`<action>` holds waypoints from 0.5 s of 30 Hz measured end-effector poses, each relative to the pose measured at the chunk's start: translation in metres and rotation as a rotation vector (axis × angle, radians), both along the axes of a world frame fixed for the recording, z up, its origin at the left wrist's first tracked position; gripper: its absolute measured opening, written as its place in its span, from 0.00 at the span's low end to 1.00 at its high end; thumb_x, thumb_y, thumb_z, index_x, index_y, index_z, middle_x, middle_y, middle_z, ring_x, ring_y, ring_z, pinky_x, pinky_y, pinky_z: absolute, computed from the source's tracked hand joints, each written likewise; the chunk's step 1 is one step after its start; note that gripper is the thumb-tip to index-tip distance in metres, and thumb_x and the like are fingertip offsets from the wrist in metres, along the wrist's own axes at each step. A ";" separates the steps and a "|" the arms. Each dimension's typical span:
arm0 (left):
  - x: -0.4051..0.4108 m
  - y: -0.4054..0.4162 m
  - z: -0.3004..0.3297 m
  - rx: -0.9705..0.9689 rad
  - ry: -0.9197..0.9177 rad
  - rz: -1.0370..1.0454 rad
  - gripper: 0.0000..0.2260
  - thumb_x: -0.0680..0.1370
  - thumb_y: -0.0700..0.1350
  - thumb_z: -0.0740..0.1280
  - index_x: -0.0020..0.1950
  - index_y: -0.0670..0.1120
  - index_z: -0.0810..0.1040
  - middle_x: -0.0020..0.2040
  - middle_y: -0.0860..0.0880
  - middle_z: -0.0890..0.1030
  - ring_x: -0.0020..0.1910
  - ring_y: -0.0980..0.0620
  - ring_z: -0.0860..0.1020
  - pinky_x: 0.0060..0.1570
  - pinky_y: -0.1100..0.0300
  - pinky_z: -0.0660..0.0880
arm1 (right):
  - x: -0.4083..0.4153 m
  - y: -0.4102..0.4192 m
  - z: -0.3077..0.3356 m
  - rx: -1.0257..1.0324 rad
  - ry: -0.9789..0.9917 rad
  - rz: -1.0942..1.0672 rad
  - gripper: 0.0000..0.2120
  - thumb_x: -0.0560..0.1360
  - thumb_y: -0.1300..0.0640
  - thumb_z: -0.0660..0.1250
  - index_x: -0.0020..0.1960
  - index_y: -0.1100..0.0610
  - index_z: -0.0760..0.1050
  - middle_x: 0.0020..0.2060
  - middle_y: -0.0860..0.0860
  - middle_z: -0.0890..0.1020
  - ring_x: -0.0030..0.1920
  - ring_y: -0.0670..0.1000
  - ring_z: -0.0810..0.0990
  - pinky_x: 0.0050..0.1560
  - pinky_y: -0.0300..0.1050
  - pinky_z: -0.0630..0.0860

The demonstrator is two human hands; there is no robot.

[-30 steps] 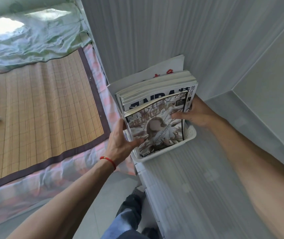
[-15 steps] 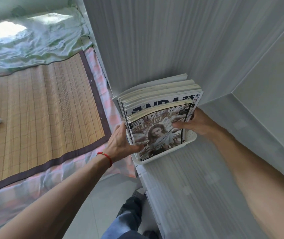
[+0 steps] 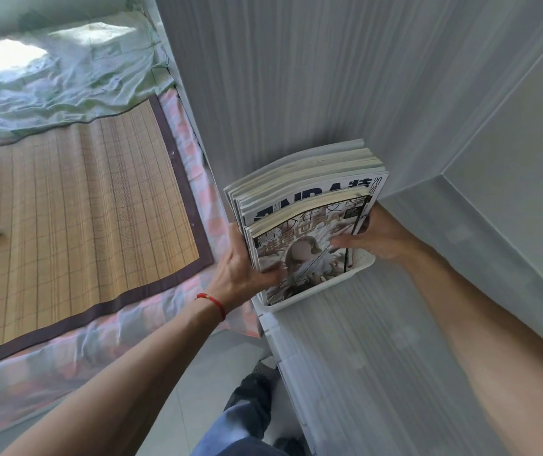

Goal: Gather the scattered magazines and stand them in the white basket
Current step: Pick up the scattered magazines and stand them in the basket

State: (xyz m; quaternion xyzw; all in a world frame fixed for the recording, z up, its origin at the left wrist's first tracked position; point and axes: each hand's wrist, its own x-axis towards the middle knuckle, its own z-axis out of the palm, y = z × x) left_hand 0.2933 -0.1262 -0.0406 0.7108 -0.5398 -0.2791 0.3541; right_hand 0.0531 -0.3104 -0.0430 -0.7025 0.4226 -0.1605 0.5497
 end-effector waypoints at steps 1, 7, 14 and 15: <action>-0.001 0.000 -0.001 0.014 -0.025 -0.004 0.39 0.68 0.49 0.81 0.67 0.44 0.59 0.62 0.45 0.78 0.60 0.47 0.80 0.61 0.56 0.80 | -0.001 -0.001 -0.001 -0.012 0.026 -0.006 0.40 0.57 0.48 0.86 0.66 0.49 0.76 0.58 0.43 0.85 0.62 0.45 0.82 0.68 0.55 0.76; 0.000 -0.001 -0.002 0.004 -0.165 0.019 0.37 0.69 0.51 0.80 0.69 0.39 0.65 0.60 0.45 0.81 0.57 0.45 0.82 0.53 0.56 0.82 | 0.003 0.002 0.003 -0.093 0.049 -0.095 0.38 0.53 0.50 0.87 0.62 0.50 0.80 0.52 0.38 0.86 0.54 0.35 0.83 0.58 0.38 0.78; 0.005 -0.003 -0.005 -0.028 -0.170 0.097 0.36 0.69 0.51 0.81 0.68 0.39 0.66 0.59 0.45 0.81 0.56 0.45 0.82 0.53 0.55 0.81 | 0.011 -0.007 0.006 -0.158 0.036 -0.103 0.32 0.56 0.55 0.88 0.57 0.49 0.81 0.47 0.33 0.86 0.50 0.32 0.82 0.48 0.26 0.77; 0.006 -0.004 -0.007 -0.030 -0.146 0.090 0.37 0.69 0.50 0.81 0.68 0.39 0.64 0.59 0.45 0.81 0.57 0.46 0.81 0.53 0.59 0.79 | 0.012 -0.007 0.005 -0.141 0.032 -0.093 0.33 0.56 0.55 0.88 0.59 0.51 0.81 0.49 0.36 0.86 0.51 0.34 0.83 0.50 0.30 0.78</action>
